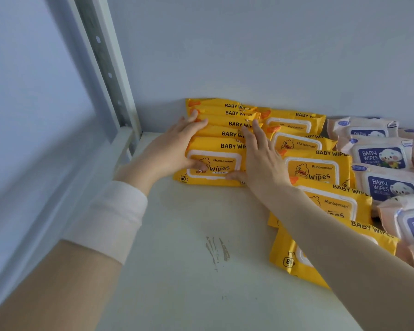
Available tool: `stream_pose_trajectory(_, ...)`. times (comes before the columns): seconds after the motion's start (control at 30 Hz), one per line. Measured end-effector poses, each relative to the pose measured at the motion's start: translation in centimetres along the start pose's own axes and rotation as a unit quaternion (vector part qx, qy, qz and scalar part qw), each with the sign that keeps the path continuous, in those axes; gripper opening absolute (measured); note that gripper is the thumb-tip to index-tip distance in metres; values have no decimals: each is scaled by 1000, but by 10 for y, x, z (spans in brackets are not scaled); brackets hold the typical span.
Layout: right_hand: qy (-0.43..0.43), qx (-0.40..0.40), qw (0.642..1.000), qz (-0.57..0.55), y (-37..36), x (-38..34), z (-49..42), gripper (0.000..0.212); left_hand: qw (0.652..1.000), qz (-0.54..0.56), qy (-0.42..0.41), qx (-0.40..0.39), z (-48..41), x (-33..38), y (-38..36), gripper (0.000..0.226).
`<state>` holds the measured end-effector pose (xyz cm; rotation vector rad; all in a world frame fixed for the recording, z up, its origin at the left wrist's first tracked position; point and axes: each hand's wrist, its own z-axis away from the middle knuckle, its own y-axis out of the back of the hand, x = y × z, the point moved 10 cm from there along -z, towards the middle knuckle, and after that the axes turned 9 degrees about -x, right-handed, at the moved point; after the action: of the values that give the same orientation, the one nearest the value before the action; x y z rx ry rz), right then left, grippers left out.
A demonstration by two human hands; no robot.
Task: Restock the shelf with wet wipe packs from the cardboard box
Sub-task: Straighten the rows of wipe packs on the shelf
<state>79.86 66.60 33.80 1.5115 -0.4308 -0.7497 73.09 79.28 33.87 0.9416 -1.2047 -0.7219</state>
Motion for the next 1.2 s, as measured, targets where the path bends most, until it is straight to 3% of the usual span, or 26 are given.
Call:
stream_pose_trajectory(0.2,-30,-12,999,-15,3,0,4,118,995,-91,34,-19,1,7,1,106)
stream_pose_trajectory(0.4,-123,-11,989,-81,0,13,18,130,984,-168,36,-49,1,2,1,115)
stream_pose_trajectory(0.63,-148,82,964,-207,-15,10,20,118,992,-110,1,-61,-11,11,-3,102)
stream_pose_trajectory(0.93,-202,79,906,-363,-35,29,26,98,990,-122,9,-70,-11,18,-1,102)
stream_pose_trajectory(1.07,-211,76,905,-361,-46,25,29,91,991,-112,25,-70,-12,18,-5,100)
stream_pose_trajectory(1.2,-216,66,919,-324,-52,27,21,82,993,-114,11,-17,-13,18,-4,96)
